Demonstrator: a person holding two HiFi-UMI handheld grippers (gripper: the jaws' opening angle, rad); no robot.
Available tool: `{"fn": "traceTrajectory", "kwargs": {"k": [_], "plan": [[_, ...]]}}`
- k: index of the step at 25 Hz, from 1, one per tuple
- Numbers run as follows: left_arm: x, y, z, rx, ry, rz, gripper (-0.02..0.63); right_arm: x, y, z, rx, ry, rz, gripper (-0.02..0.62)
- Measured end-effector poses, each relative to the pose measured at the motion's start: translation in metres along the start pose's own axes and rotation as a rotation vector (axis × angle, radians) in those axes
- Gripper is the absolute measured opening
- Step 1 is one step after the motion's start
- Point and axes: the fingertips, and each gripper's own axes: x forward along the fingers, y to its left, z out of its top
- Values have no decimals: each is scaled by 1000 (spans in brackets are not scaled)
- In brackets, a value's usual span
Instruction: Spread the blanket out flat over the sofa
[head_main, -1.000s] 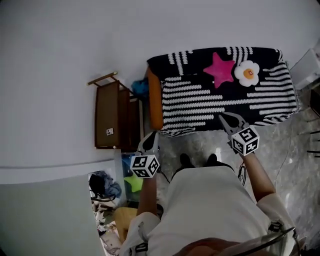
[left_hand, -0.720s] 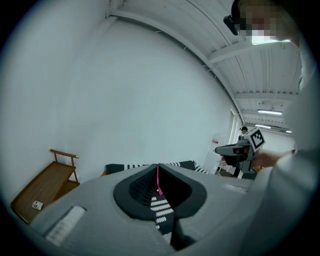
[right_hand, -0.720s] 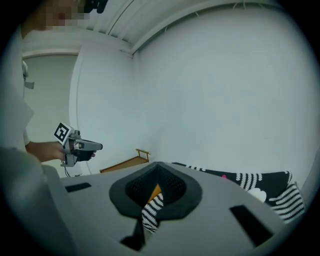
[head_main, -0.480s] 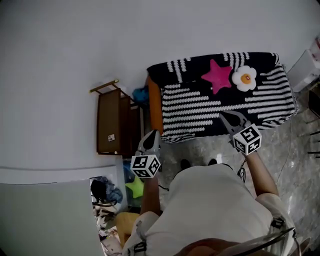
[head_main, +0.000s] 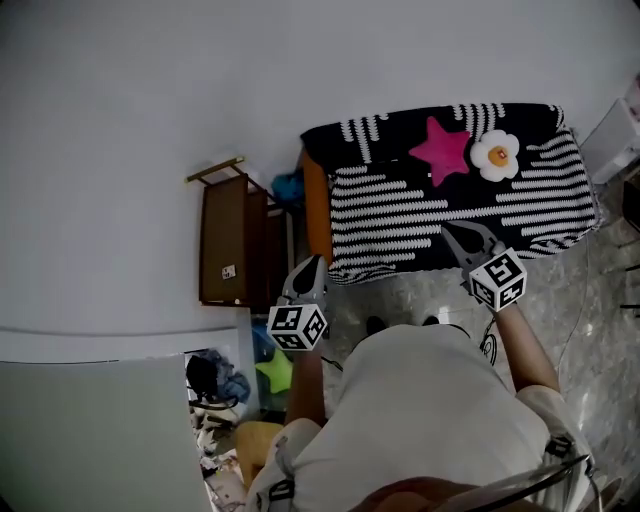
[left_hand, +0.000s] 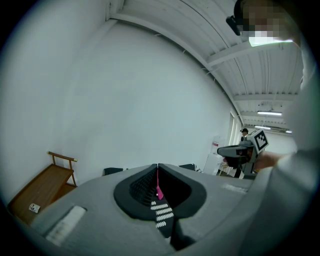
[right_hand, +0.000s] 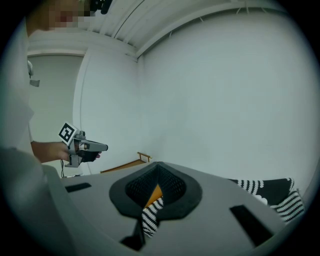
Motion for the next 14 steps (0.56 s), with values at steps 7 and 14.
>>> {"fn": "traceTrajectory", "kwargs": {"k": [7,14], "plan": [[4,-1,-1,0,7,-11,21,1,-1,2,6,-3,-2,-3],[-10,0,-8,-5,2,-20,21,-2,14,0,-3,-6,-1,-3]]}}
